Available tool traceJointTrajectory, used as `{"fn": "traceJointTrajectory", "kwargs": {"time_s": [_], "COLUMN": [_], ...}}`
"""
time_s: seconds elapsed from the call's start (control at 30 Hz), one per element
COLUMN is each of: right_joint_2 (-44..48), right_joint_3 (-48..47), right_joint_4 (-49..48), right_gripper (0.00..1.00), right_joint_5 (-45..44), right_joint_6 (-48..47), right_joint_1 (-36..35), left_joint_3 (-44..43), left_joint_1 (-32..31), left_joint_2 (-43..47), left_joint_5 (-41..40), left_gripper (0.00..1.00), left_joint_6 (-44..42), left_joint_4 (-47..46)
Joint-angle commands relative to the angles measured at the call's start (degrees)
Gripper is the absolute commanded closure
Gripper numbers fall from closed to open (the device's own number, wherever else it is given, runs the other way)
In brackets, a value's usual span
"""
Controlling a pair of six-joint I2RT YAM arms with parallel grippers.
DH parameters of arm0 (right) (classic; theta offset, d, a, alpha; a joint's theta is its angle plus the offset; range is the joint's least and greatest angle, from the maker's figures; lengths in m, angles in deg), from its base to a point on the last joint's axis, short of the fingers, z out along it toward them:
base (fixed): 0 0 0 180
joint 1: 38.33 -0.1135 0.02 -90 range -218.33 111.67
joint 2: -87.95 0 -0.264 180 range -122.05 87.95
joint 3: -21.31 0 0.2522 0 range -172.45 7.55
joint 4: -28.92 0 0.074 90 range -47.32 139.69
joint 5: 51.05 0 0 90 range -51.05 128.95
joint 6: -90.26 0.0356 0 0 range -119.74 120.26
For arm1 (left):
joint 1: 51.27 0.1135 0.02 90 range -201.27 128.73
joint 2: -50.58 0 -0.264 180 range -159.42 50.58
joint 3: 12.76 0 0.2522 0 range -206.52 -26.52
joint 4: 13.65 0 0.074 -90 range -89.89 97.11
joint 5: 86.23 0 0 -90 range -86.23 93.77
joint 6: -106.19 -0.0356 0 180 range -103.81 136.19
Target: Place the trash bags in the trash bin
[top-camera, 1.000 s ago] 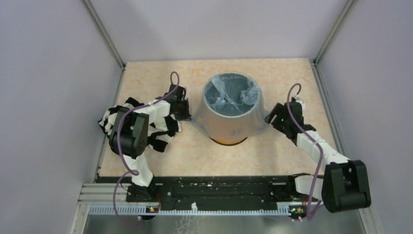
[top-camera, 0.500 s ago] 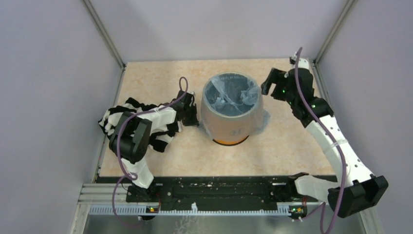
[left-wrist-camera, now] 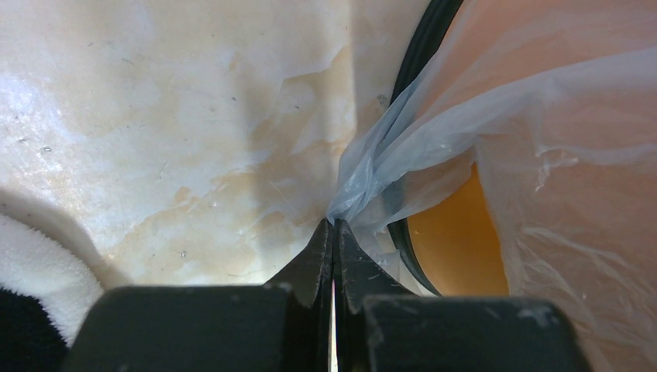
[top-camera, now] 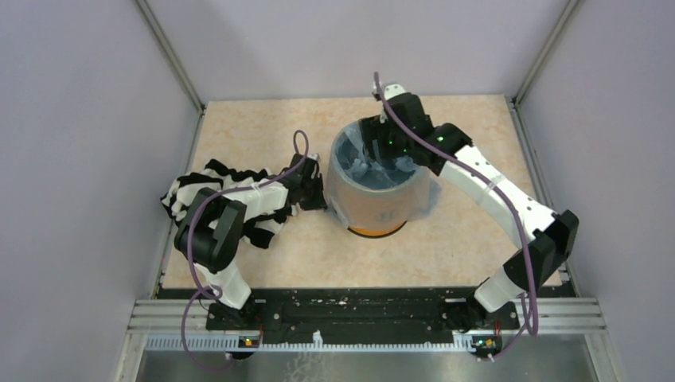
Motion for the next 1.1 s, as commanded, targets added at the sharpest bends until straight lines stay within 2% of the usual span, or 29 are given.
{"fn": "traceJointTrajectory", "kwargs": {"time_s": [0.0, 0.23, 0.63, 1.07], "right_joint_2": [-3.3, -5.7, -9.7, -11.3], "right_joint_3": [-3.2, -0.2, 5.2, 10.5], "right_joint_4": [7.3, 8.4, 4.9, 0.6], "right_gripper": [0.21, 0.20, 0.17, 0.18], "right_joint_5": [1.3, 2.8, 0.0, -2.4], "right_joint_6": [-3.2, -4.4, -4.4, -3.4], "right_joint_1": [-1.4, -1.8, -1.4, 0.0], "left_joint_3": [1.4, -1.7, -5.2, -6.3], "left_joint_1": [-0.3, 1.0, 7.6, 7.7], "left_joint_2": [1.6, 1.7, 2.0, 1.9], "left_joint_5": [-3.3, -5.4, -2.9, -1.4], "left_gripper": [1.00, 1.00, 1.00, 1.00], "left_joint_6": [-0.5, -1.4, -3.1, -3.6], "left_joint_4": [-0.2, 0.6, 2.3, 3.4]}}
